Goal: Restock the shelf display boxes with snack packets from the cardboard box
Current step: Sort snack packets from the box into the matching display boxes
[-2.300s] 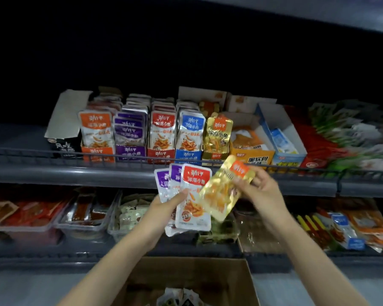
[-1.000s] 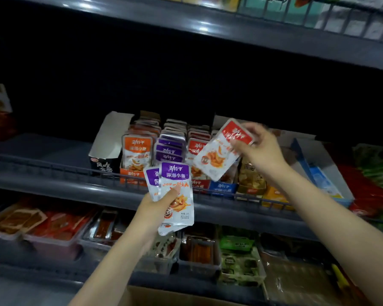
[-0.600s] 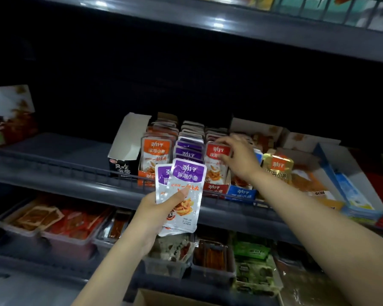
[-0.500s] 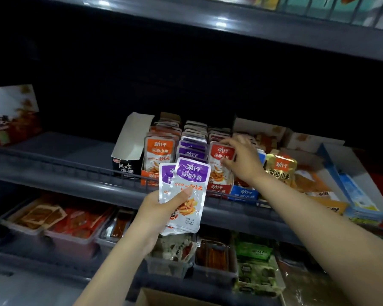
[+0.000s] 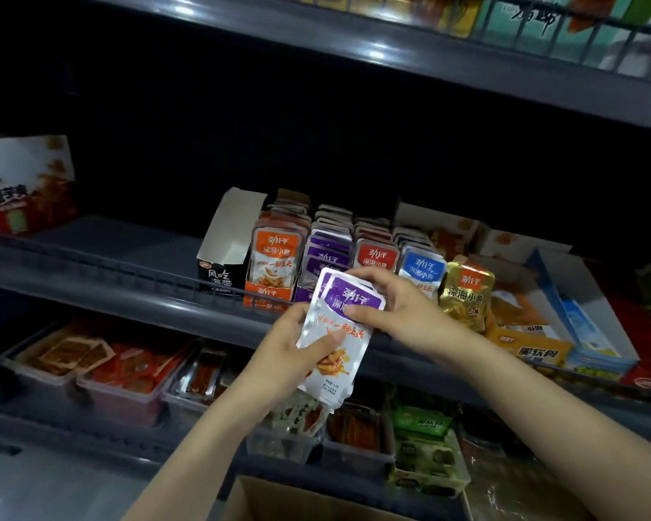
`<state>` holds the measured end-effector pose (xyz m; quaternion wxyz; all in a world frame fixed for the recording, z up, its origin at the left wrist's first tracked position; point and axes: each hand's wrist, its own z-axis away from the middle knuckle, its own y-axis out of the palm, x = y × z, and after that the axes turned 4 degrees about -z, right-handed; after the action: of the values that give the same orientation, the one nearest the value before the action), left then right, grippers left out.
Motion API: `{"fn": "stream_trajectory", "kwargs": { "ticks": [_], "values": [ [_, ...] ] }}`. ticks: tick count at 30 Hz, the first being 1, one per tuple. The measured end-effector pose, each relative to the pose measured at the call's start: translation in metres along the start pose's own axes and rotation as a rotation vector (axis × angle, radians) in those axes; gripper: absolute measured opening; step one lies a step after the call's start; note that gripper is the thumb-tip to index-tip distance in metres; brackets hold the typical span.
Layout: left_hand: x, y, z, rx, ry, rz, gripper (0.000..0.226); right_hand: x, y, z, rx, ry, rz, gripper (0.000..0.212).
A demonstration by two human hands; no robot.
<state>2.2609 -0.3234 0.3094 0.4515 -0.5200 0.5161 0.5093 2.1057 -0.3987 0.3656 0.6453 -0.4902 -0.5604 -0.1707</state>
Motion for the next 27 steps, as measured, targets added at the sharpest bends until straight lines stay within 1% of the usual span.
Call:
{"fn": "stream_trajectory", "kwargs": {
  "ticks": [3,5,7,8,10,12,14,15,16,18,20,22,24,27],
  "values": [
    [-0.001,-0.006,0.0,0.01,-0.026,-0.024,0.037,0.004,0.001,0.004,-0.031,-0.02,-0.092,0.033],
    [-0.001,-0.013,-0.001,-0.007,-0.044,-0.015,0.04,0.006,0.001,0.004,-0.091,-0.048,-0.162,0.029],
    [-0.001,-0.021,-0.002,0.012,-0.039,-0.045,0.033,0.009,-0.001,0.003,-0.155,-0.059,-0.208,0.023],
    [0.0,-0.023,-0.002,0.02,-0.024,-0.052,0.029,0.01,-0.002,0.003,-0.154,-0.056,-0.204,0.021],
    [0.004,-0.023,-0.003,0.013,0.009,-0.075,0.025,0.011,-0.001,0.002,-0.08,-0.017,-0.176,0.023],
    [0.008,-0.02,-0.005,0.004,0.036,-0.114,0.024,0.011,0.0,0.002,-0.003,0.051,-0.143,0.033],
    [0.014,-0.018,-0.009,-0.013,0.075,-0.134,0.022,0.011,-0.002,0.0,-0.012,0.052,-0.094,0.038],
    [0.017,-0.019,-0.011,-0.036,0.106,-0.169,0.023,0.011,-0.004,-0.003,-0.062,0.021,-0.079,0.037],
    [0.02,-0.021,-0.014,-0.077,0.141,-0.25,0.025,0.011,-0.008,-0.006,-0.14,-0.022,-0.057,0.037],
    [0.027,-0.029,-0.019,-0.195,0.231,-0.507,0.037,0.012,-0.017,-0.016,-0.27,-0.127,0.039,0.039],
    [0.032,-0.035,-0.025,-0.27,0.346,-0.787,0.051,0.012,-0.02,-0.026,-0.276,-0.224,0.162,0.041],
    [0.037,-0.035,-0.032,-0.252,0.418,-1.015,0.057,0.012,-0.017,-0.035,-0.275,-0.295,0.217,0.04],
    [0.042,-0.032,-0.041,-0.222,0.456,-1.142,0.063,0.011,-0.013,-0.045,-0.291,-0.352,0.226,0.039],
    [0.051,-0.03,-0.055,-0.217,0.484,-1.219,0.069,0.005,-0.01,-0.056,-0.31,-0.38,0.227,0.036]
  ]
}}
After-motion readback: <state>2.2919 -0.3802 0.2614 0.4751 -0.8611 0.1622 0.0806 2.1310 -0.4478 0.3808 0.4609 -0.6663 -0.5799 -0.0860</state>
